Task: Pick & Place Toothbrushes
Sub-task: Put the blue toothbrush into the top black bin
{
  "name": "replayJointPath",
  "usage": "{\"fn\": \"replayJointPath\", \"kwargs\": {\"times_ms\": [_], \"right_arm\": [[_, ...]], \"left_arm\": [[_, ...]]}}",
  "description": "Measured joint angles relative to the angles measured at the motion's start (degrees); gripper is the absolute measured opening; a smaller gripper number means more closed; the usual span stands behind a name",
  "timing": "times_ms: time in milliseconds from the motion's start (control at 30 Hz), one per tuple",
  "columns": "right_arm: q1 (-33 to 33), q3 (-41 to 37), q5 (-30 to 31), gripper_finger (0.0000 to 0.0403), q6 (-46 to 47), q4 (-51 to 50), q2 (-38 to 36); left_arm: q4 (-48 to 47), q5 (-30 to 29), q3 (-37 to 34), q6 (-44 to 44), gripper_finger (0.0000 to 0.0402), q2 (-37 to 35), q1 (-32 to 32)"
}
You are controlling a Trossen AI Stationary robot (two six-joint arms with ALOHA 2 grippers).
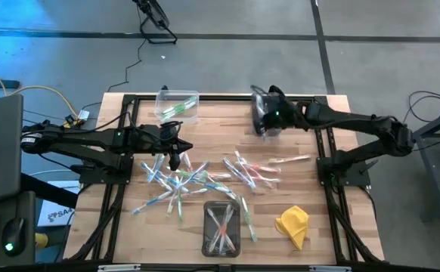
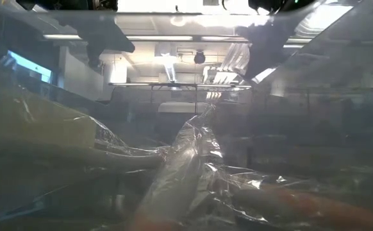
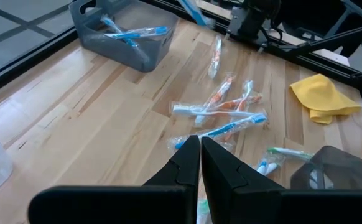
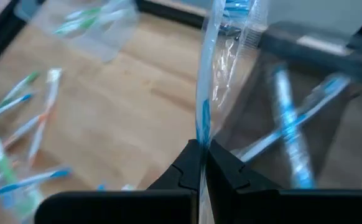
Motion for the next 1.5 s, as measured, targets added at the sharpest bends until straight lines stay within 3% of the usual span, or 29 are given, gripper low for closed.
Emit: {"fn": "replayJointPath", "kwargs": {"times_ms": [367, 733, 1267, 1500], "right_arm": [[-11.26, 0.00, 0.45, 0.0004, -8.84, 6.67, 2.25], [-13.21, 0.00, 5.98, 0.0004, -12.41, 10.13, 12.08], [-14.35, -0.04, 1.52, 0.0005, -11.86, 10.67, 19.42], [-14.35, -0.04, 2.00, 0.0032, -11.89, 10.58, 19.40]], "left_arm": [[0.00, -2.16, 0.00, 0.02, 0.0012, -0.02, 0.00], [0.00, -3.13, 0.00, 0.02, 0.0012, -0.02, 0.00], [-0.14, -3.23, 0.00, 0.02, 0.0012, 0.00, 0.00], [-0.21, -3.23, 0.00, 0.02, 0.0012, 0.00, 0.00]]}}
